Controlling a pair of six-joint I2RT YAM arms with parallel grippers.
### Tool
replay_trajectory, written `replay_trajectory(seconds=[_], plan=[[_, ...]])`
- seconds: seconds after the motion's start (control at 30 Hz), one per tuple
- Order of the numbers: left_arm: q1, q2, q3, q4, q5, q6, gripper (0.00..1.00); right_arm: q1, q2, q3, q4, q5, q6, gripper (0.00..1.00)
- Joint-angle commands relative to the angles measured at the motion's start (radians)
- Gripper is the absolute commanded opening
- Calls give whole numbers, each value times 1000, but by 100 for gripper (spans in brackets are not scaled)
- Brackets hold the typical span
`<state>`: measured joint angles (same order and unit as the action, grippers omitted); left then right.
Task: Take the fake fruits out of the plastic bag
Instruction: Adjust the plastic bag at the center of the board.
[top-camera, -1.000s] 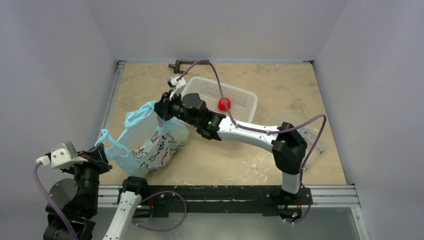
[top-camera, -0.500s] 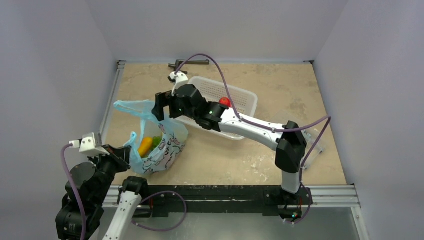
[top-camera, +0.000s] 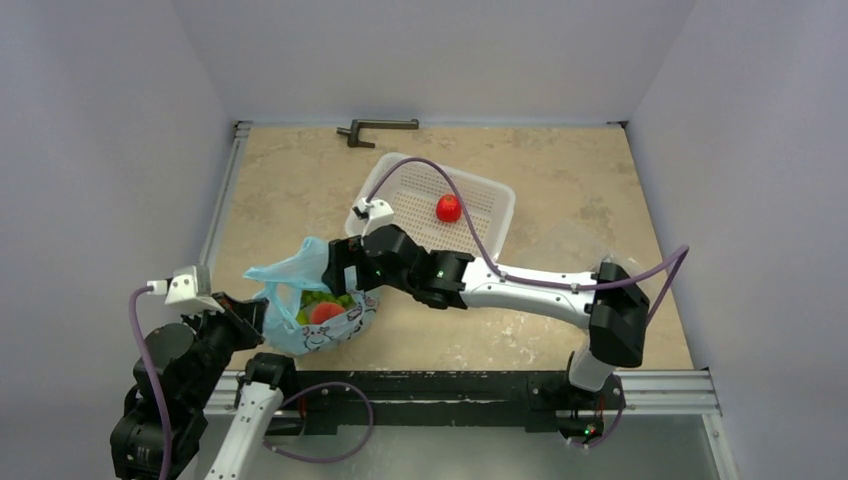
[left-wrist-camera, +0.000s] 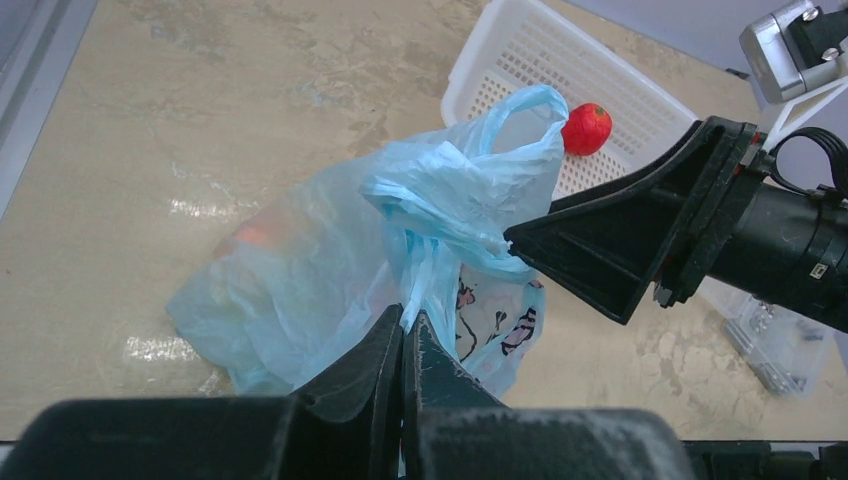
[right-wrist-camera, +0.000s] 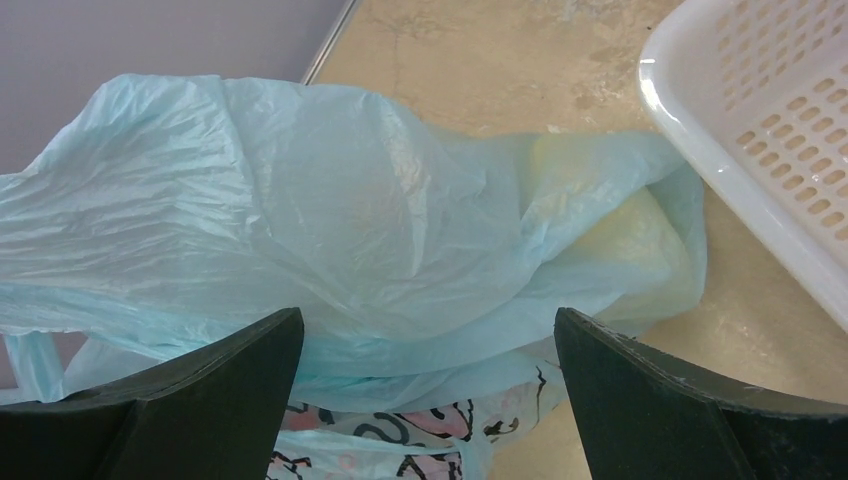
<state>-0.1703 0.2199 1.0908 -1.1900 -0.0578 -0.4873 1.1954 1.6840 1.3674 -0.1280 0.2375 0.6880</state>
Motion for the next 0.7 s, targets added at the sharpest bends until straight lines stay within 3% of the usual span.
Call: replay_trajectory(seconds=[0.0, 0.23, 0.43, 0.67], plan=[[5, 27, 40, -29, 12, 14, 0, -4, -71, -50, 111, 20, 7, 99], [5, 38, 63, -51, 25, 17, 0, 115, -177, -266, 335, 52, -66, 99], [5, 53, 92, -83, 43, 33, 0, 148, -192, -376, 393, 137, -80, 99], [5, 46, 92, -92, 43, 27, 0, 147, -218, -374, 470, 82, -282, 99]])
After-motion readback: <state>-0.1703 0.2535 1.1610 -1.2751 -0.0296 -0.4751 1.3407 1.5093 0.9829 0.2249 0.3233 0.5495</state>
